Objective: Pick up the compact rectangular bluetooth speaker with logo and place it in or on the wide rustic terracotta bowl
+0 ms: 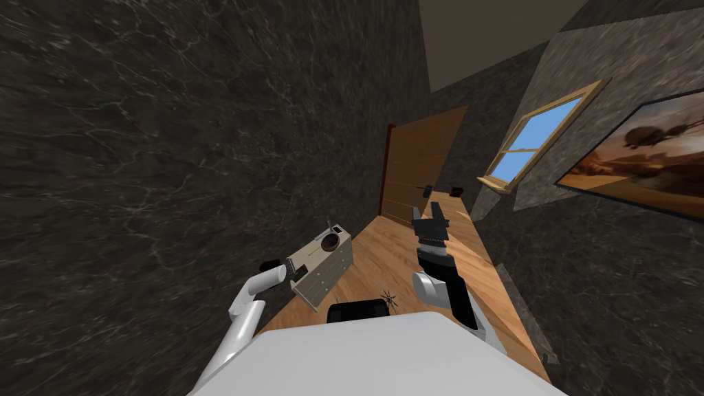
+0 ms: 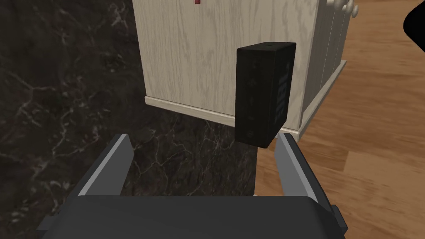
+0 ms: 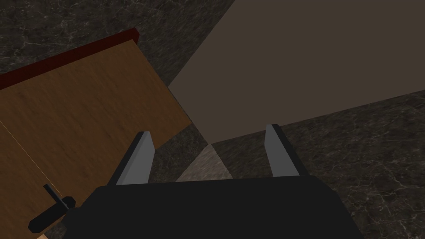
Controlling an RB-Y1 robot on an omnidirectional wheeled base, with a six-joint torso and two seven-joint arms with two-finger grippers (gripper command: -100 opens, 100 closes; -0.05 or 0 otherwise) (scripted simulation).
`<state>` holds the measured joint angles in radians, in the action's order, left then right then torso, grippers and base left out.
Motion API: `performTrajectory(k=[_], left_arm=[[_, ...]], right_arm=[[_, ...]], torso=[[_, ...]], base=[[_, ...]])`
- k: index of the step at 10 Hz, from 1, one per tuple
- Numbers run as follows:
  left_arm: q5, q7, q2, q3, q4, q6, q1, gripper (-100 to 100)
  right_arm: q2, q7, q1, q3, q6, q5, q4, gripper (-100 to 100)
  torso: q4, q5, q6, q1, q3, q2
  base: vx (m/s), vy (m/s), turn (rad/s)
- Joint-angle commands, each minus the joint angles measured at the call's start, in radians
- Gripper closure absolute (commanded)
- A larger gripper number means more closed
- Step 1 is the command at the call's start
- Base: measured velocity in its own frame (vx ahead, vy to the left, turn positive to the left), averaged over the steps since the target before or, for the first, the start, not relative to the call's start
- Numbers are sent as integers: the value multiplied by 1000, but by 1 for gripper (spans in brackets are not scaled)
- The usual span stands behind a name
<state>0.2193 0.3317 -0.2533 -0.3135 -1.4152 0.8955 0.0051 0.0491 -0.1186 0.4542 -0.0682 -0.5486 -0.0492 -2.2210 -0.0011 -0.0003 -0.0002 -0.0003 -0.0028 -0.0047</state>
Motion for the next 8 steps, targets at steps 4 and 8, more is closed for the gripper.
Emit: performTrajectory(k=[4, 8], left_arm=[[18, 0, -24, -2, 101, 119, -38, -100], [25, -1, -33, -3, 136, 169, -50, -100]], right_arm=[[0, 0, 0, 0, 0, 0, 0, 0], [0, 0, 0, 0, 0, 0, 0, 0]], torso=[[0, 0, 0, 1, 0, 0], [1, 0, 0, -1, 2, 3]], base=[[68, -13, 38], [20, -31, 25]])
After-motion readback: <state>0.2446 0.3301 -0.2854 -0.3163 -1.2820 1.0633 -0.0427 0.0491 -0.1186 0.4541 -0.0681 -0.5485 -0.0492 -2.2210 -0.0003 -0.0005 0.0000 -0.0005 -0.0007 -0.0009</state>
